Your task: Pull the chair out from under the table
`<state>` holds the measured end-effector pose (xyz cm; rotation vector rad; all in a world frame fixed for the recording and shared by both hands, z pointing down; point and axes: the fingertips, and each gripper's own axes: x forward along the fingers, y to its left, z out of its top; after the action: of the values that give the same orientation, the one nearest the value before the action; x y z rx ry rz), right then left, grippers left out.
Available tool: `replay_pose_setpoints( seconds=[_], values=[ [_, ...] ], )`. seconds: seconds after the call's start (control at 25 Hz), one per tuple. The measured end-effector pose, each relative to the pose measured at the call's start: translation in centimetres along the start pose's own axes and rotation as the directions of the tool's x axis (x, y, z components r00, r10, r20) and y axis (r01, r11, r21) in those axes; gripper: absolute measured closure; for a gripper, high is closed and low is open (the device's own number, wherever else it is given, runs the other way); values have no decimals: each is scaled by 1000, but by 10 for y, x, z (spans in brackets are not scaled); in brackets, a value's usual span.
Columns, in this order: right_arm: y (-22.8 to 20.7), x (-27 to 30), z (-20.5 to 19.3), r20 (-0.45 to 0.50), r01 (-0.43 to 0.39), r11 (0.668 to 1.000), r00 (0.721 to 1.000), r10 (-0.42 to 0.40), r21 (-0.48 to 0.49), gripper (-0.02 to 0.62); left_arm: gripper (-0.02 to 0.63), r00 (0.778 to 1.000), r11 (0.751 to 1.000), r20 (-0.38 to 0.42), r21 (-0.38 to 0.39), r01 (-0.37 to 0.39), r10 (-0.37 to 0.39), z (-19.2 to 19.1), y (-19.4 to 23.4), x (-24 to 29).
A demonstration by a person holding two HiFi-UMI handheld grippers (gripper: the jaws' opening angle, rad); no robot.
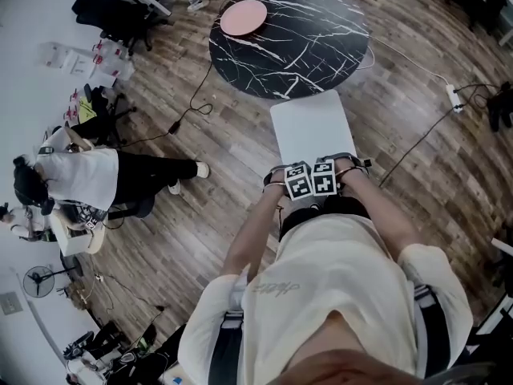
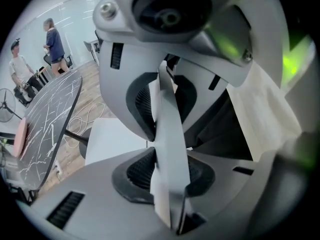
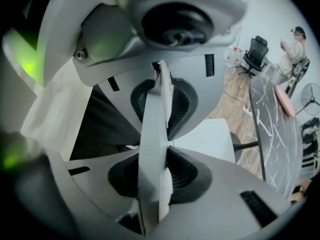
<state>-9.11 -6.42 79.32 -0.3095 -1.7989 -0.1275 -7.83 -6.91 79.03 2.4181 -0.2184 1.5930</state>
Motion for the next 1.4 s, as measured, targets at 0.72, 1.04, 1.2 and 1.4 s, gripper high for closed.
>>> replay_pose_setpoints(
  seconds=[0.72, 1.04, 1.2, 1.4],
  values=[
    [72, 7, 3, 14, -10, 995, 1000, 8, 98, 500, 511, 999, 996, -22, 77, 45, -43, -8, -72, 6],
    [105, 10, 2, 7, -10, 996, 1000, 9, 92, 500, 511, 999, 996, -15, 74, 44, -43, -8, -106, 11],
    [117, 10, 3, 9, -12, 996, 1000, 11, 88, 500, 511, 999, 997, -13, 70, 44, -43, -9, -117, 11],
    [133, 12, 1, 5, -23, 996, 1000, 23, 89, 499, 510, 999, 997, -15, 61, 44, -44, -10, -133, 14]
  ],
)
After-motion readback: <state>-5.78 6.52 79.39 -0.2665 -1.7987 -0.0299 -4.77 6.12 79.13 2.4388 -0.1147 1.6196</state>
